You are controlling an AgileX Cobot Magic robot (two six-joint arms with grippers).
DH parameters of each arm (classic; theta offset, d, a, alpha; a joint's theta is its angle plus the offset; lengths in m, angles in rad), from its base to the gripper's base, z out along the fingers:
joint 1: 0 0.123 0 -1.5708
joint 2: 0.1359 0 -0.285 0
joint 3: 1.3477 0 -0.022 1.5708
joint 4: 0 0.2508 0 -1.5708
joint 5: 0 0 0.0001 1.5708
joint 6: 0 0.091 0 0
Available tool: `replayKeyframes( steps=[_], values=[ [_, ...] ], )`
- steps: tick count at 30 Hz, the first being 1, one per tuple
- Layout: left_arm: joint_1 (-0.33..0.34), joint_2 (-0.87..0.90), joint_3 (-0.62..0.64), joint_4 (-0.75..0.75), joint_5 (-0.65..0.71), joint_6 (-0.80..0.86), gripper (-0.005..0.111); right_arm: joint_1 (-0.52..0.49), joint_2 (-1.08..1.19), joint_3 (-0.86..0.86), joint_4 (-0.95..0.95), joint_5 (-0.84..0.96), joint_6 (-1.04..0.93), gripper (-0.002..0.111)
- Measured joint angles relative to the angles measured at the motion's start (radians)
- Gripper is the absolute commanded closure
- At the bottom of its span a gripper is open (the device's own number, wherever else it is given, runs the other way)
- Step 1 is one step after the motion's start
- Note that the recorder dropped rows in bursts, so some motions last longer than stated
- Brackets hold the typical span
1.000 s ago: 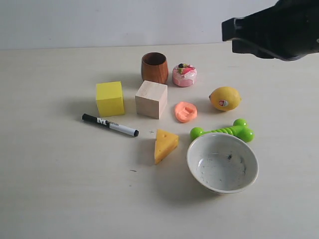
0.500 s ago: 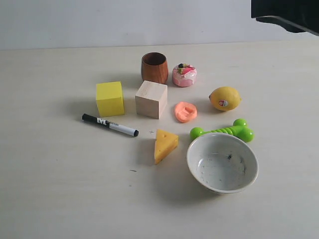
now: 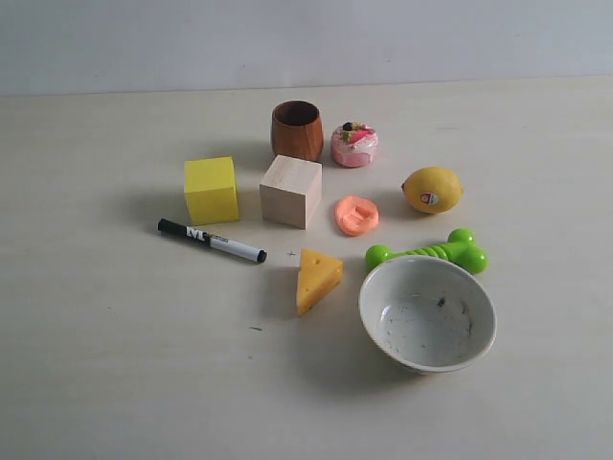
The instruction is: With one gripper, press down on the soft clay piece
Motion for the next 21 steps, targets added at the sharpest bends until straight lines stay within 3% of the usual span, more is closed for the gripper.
replayKeyframes(
  steps=[7, 12, 21],
  values=[
    [0.0, 0.0, 0.0, 0.0, 0.0, 0.0, 0.107, -0.11, -0.25, 0.221, -0.043, -0.1, -0.013, 0.108],
    [0.0, 0.0, 0.0, 0.0, 0.0, 0.0, 0.107, -0.124, -0.377, 0.346, -0.047, -0.15, -0.015, 0.108],
    [0.0, 0.0, 0.0, 0.0, 0.0, 0.0, 0.107, -0.126, -0.411, 0.457, -0.047, -0.196, -0.015, 0.108]
  ],
)
